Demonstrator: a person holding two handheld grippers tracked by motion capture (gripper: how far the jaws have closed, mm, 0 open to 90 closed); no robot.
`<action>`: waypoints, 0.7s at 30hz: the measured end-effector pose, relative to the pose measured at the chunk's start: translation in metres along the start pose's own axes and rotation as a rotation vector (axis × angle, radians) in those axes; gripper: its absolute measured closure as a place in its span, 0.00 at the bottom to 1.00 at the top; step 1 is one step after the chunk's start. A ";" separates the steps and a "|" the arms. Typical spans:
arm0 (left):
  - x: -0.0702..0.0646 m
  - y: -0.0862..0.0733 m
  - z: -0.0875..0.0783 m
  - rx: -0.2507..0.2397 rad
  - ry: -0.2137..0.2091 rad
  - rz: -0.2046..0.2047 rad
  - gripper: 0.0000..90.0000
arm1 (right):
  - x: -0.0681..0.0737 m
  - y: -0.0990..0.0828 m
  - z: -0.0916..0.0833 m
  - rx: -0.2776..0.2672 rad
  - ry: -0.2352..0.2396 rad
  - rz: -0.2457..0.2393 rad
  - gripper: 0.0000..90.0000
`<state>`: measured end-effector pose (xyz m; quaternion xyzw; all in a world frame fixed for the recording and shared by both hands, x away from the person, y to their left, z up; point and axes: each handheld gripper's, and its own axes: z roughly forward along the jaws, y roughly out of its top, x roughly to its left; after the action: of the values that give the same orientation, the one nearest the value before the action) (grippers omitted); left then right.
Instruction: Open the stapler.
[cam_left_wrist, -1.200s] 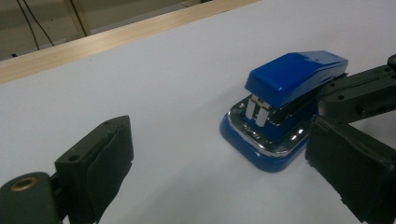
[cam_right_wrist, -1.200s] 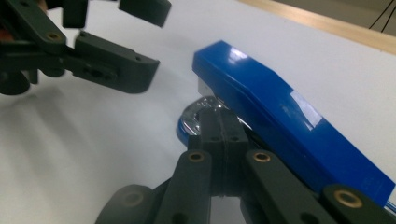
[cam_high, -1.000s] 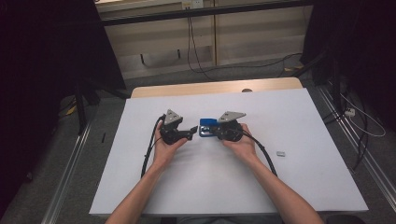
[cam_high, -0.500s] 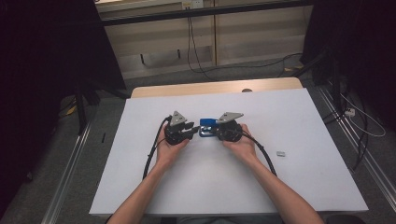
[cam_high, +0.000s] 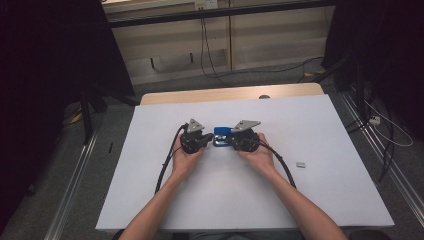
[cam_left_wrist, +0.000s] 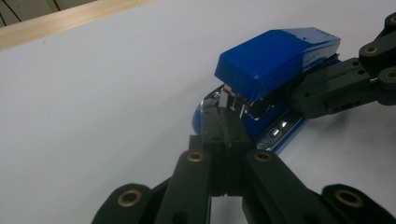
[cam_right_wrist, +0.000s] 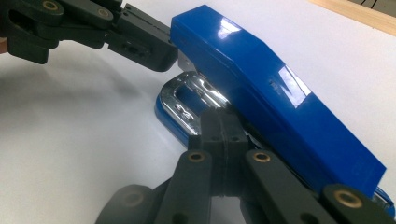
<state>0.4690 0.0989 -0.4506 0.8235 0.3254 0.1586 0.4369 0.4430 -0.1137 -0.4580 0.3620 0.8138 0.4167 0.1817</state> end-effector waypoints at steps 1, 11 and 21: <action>0.000 0.001 0.000 -0.005 0.003 0.000 1.00 | 0.000 0.000 0.000 0.001 0.000 0.000 1.00; 0.000 0.002 0.002 -0.024 -0.002 -0.008 1.00 | -0.001 0.000 0.000 0.001 0.006 0.009 1.00; 0.000 0.008 -0.001 -0.033 -0.012 -0.002 1.00 | -0.001 0.000 0.000 0.001 0.009 0.012 1.00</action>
<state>0.4722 0.0964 -0.4437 0.8168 0.3211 0.1584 0.4524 0.4440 -0.1148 -0.4581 0.3648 0.8128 0.4190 0.1753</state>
